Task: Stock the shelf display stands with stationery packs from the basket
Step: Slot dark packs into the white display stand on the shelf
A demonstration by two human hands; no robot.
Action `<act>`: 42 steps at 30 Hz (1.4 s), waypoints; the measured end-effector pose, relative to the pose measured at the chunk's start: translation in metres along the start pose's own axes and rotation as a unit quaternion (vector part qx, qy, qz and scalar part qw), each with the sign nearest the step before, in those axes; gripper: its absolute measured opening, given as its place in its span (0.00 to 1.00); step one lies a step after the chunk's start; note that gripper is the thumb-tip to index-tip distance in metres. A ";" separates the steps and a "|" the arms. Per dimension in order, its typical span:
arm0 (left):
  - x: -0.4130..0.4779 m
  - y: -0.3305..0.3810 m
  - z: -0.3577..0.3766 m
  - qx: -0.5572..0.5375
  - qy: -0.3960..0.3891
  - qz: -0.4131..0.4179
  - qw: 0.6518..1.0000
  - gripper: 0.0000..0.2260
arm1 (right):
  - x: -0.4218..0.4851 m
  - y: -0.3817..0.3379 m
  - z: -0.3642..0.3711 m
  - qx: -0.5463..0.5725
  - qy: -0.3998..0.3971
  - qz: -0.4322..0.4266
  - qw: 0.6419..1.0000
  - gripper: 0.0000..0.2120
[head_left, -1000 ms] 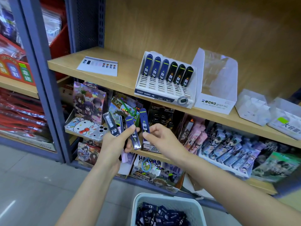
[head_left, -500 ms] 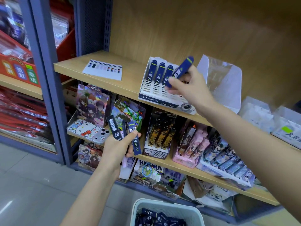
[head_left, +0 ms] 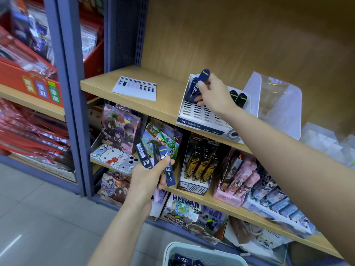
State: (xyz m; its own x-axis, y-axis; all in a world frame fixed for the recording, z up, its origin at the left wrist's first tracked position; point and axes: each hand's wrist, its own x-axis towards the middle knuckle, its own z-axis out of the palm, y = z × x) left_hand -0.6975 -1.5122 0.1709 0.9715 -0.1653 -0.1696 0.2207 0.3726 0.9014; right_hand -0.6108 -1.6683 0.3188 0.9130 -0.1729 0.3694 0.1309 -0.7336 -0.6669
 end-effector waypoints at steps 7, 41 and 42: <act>0.004 0.002 -0.001 -0.013 0.004 -0.005 1.000 0.09 | 0.000 0.005 0.000 -0.002 0.024 -0.048 0.999 0.11; 0.001 0.012 -0.007 -0.027 0.000 0.005 1.000 0.20 | -0.045 0.013 0.001 -0.111 0.095 -0.191 0.971 0.06; 0.000 0.012 -0.006 -0.024 -0.001 0.006 1.000 0.21 | -0.059 0.013 0.003 -0.098 0.073 -0.192 0.974 0.05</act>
State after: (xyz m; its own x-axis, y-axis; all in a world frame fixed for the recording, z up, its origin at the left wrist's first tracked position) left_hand -0.6940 -1.5019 0.1796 0.9742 -0.1618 -0.1573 0.2121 0.4189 0.8829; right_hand -0.6620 -1.6656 0.2861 0.7440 0.0580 0.6657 0.3628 -0.8716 -0.3296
